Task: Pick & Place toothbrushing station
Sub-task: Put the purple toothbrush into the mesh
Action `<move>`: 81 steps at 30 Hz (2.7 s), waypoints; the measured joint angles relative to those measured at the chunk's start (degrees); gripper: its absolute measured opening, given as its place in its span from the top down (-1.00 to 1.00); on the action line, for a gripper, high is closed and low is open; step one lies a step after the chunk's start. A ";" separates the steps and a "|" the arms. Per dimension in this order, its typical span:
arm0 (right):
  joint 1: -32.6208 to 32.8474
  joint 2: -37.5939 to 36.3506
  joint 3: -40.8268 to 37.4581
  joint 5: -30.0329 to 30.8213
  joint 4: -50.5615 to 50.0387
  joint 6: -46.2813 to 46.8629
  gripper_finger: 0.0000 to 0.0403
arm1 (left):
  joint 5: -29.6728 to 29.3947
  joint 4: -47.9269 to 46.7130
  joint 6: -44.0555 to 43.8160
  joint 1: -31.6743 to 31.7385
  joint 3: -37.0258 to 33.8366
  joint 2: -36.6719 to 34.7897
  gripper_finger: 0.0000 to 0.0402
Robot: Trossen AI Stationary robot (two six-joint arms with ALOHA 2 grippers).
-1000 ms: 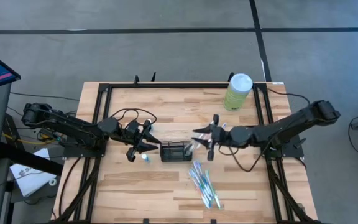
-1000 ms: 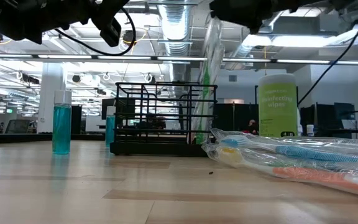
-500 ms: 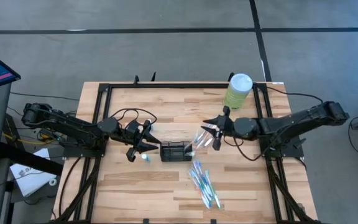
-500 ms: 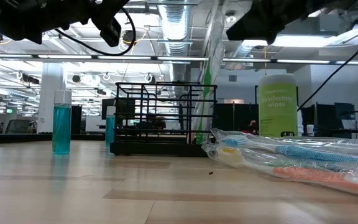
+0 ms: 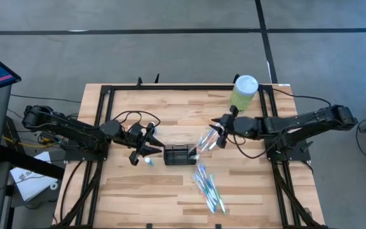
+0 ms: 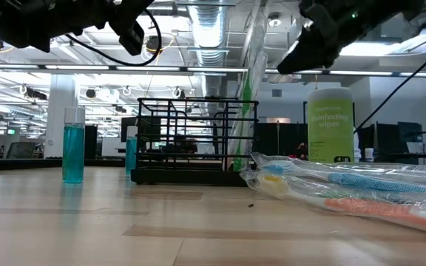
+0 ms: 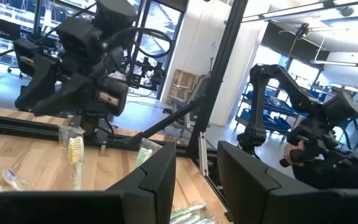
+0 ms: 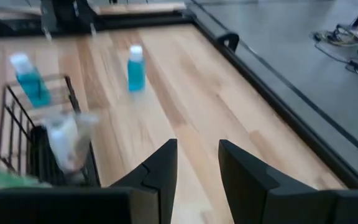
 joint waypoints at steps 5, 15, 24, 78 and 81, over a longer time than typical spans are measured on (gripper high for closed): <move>-1.43 2.87 0.02 -5.01 -5.57 1.66 0.46 | -0.02 0.00 0.02 0.00 0.00 0.00 0.44; -3.53 9.68 0.00 -6.38 -13.39 2.81 0.46 | -0.02 0.00 0.02 0.00 0.00 -0.02 0.44; -4.93 14.21 0.01 -10.88 -20.62 1.25 0.46 | -0.04 0.00 0.02 0.00 -0.02 -0.02 0.44; -5.59 28.60 0.56 -12.01 -15.18 -17.11 0.47 | -0.22 0.00 1.29 0.00 -0.09 -0.02 0.44; -5.55 29.00 1.60 -11.83 -16.93 -16.78 0.54 | -0.22 0.00 1.30 0.01 -0.09 -0.02 0.44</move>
